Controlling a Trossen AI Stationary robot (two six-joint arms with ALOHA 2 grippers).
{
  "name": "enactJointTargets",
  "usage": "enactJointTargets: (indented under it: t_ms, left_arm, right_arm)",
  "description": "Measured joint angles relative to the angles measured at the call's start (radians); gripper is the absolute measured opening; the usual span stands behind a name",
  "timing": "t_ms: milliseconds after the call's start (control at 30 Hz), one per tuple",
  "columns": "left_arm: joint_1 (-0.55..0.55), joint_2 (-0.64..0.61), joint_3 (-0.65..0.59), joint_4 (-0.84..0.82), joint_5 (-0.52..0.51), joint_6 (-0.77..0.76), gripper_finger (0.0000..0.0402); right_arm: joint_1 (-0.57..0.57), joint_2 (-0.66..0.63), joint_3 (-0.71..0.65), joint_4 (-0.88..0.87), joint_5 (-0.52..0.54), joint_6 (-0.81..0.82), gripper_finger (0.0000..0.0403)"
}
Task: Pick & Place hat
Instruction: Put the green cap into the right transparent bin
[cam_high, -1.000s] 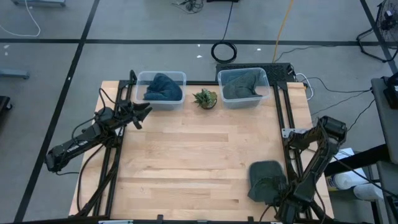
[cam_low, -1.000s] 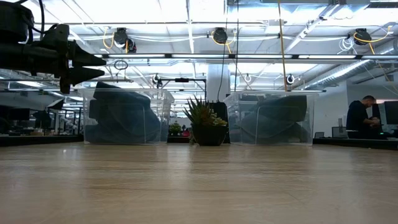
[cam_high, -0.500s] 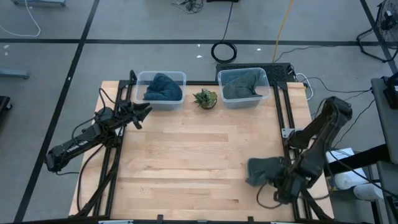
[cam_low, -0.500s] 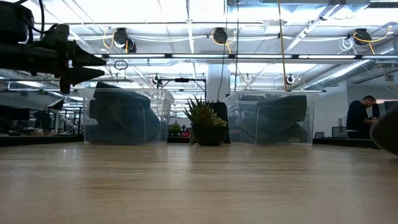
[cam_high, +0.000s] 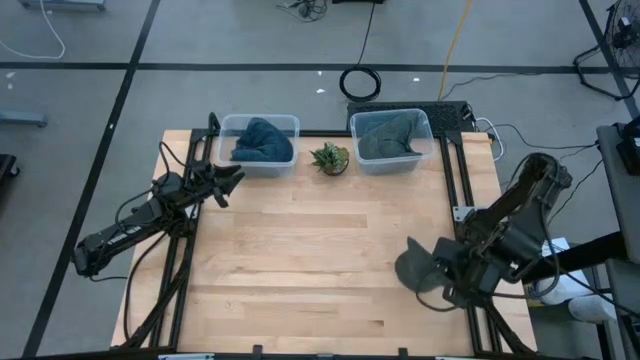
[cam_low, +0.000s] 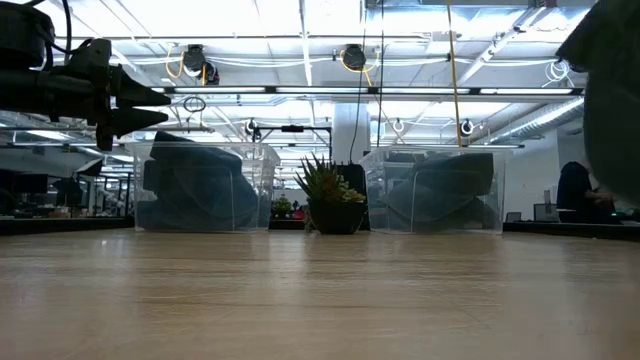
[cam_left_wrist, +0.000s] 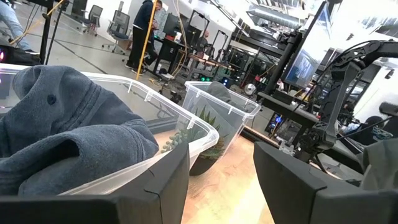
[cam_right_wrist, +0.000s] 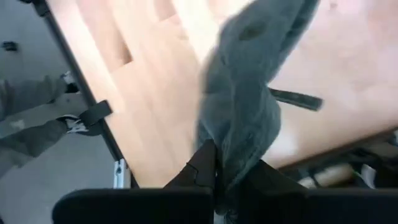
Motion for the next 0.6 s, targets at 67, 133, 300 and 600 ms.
enactJointTargets:
  t_ms: [67,133,300,600]
  left_arm:
    - [0.000,0.000,0.000,0.000,0.000,0.000,0.0187]
    - [0.000,0.000,0.000,0.000,0.000,0.000,0.0186]
    - [0.000,0.000,0.000,0.000,0.000,0.000,0.0187]
    - [0.000,0.000,0.000,0.000,0.000,0.000,0.0186]
  right_arm:
    - [-0.013,0.013,0.050,-0.071,0.017,0.005,0.0008]
    - [-0.031,0.018,0.084,-0.089,0.025,0.005,0.0008]
    - [-0.100,0.019,0.138,-0.087,0.100,0.016,0.0008]
    - [-0.246,0.018,0.198,-0.087,0.235,-0.003,0.0008]
